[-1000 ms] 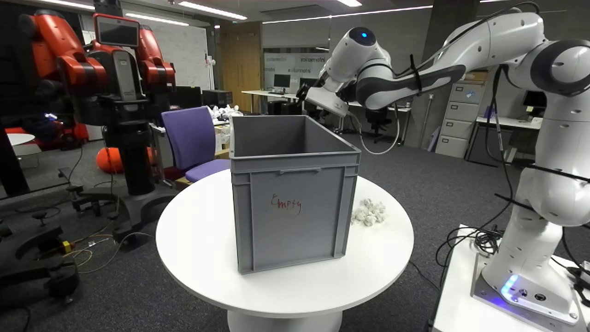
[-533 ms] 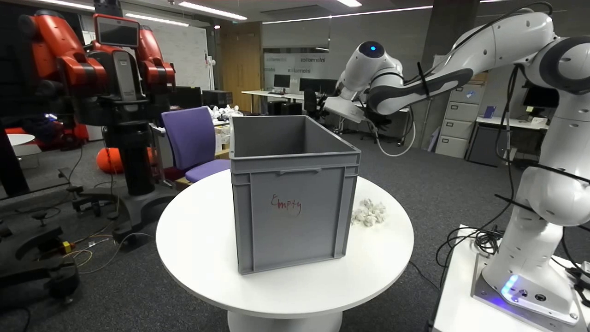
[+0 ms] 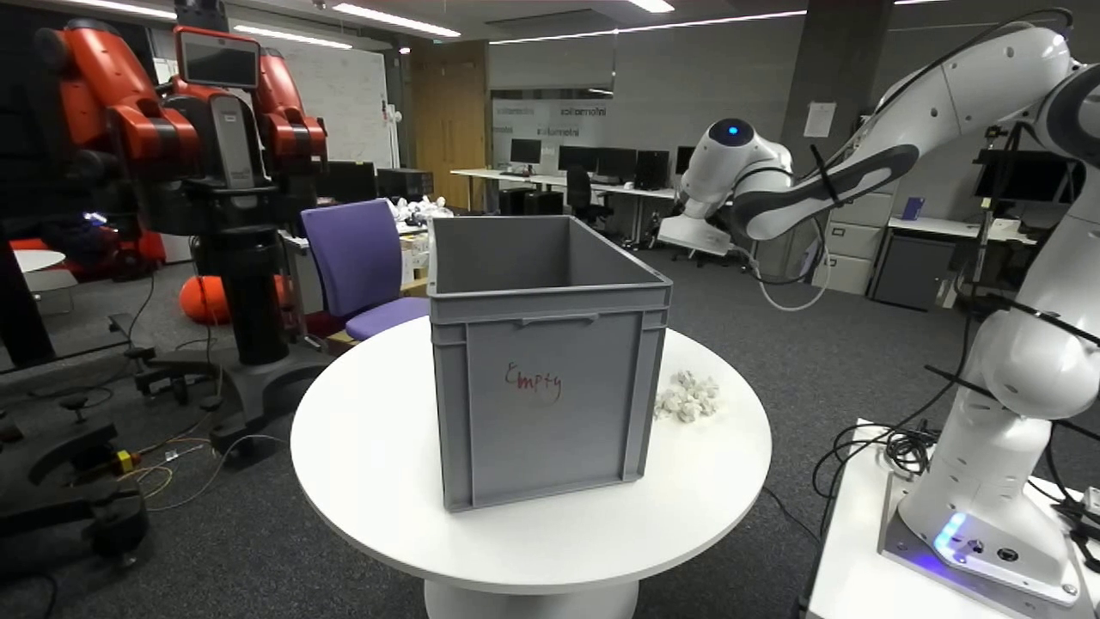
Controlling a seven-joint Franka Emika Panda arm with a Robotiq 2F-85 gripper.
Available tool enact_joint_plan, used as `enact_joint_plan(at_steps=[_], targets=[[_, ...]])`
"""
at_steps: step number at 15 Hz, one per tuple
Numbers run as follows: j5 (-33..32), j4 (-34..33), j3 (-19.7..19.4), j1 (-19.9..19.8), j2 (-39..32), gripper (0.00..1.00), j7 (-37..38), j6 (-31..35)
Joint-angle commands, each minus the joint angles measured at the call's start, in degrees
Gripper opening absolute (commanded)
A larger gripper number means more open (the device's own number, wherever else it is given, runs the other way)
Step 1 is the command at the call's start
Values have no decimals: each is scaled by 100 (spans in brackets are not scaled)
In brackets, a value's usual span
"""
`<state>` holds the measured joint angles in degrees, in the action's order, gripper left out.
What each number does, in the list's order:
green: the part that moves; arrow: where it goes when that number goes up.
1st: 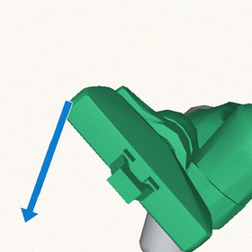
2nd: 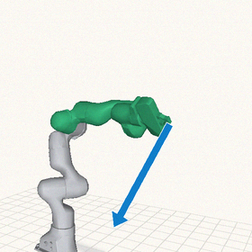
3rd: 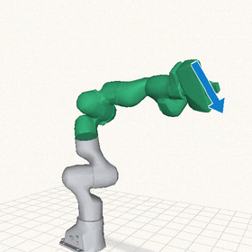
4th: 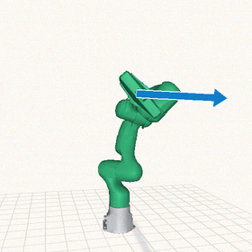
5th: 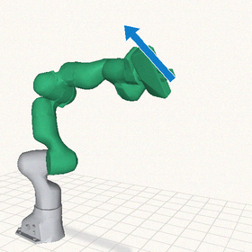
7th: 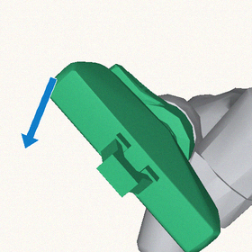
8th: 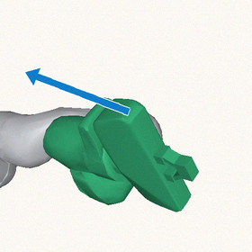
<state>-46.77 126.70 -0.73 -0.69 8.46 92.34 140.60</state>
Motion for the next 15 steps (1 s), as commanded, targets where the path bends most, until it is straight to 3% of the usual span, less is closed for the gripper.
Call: enact_joint_plan(at_steps=[1,5,7,8,15], targets=[[50,874,-299,-337,170,100,-674,1016],[531,1371,-699,-677,-224,100,-1703,2034],[879,1508,-1019,-634,-471,100,-2358,2238],[1185,1557,-1146,-617,-622,100,-2818,2326],[4334,1619,-915,-891,-1627,100,-6058,2665]])
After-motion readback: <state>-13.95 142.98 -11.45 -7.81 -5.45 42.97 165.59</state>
